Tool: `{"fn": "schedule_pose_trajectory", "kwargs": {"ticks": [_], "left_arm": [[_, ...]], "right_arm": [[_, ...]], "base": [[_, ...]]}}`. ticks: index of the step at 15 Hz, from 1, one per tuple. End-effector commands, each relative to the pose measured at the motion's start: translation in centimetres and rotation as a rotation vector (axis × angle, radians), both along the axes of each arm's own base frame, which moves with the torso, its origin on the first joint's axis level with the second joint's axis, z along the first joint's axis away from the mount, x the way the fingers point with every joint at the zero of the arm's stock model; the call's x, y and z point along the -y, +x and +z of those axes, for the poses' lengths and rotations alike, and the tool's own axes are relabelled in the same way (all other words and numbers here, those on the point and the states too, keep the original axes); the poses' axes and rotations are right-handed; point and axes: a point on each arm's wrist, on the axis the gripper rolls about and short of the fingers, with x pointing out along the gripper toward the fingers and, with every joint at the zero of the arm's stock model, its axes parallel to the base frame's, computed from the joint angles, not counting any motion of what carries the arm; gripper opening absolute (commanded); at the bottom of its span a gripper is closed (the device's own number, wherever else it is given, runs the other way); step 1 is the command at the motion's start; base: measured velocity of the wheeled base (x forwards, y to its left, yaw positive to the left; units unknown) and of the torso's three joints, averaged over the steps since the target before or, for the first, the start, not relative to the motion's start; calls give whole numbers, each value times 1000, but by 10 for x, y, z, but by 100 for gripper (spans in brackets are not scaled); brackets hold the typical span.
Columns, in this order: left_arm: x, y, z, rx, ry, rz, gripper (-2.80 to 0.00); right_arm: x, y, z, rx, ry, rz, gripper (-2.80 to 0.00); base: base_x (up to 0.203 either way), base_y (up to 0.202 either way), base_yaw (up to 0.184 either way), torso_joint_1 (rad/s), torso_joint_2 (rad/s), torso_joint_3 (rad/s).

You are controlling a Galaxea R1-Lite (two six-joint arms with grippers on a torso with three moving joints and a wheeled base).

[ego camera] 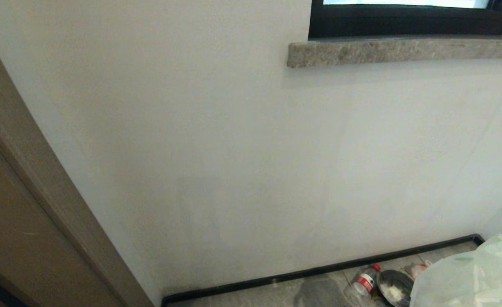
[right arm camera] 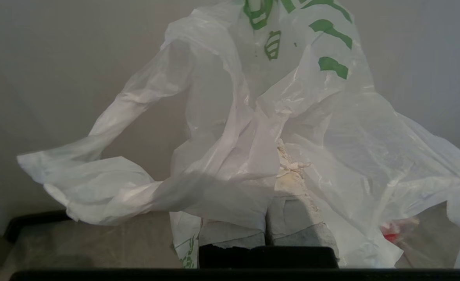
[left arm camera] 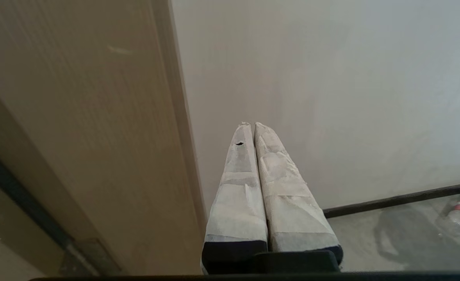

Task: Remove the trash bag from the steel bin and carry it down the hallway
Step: Put the trash bag at the door

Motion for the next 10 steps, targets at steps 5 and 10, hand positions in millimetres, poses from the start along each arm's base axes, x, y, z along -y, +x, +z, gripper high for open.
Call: {"fn": "schedule_pose_trajectory", "kwargs": {"ticks": [5, 10], "left_arm": [[0, 0, 0, 1, -1, 0, -280], [0, 0, 0, 1, -2, 0, -280]], "right_arm": [[0, 0, 0, 0, -8, -2, -280], [0, 0, 0, -4, -11, 0, -280]], "base": [[0, 0, 0, 0, 2, -168], [0, 0, 0, 1, 2, -196]]}}
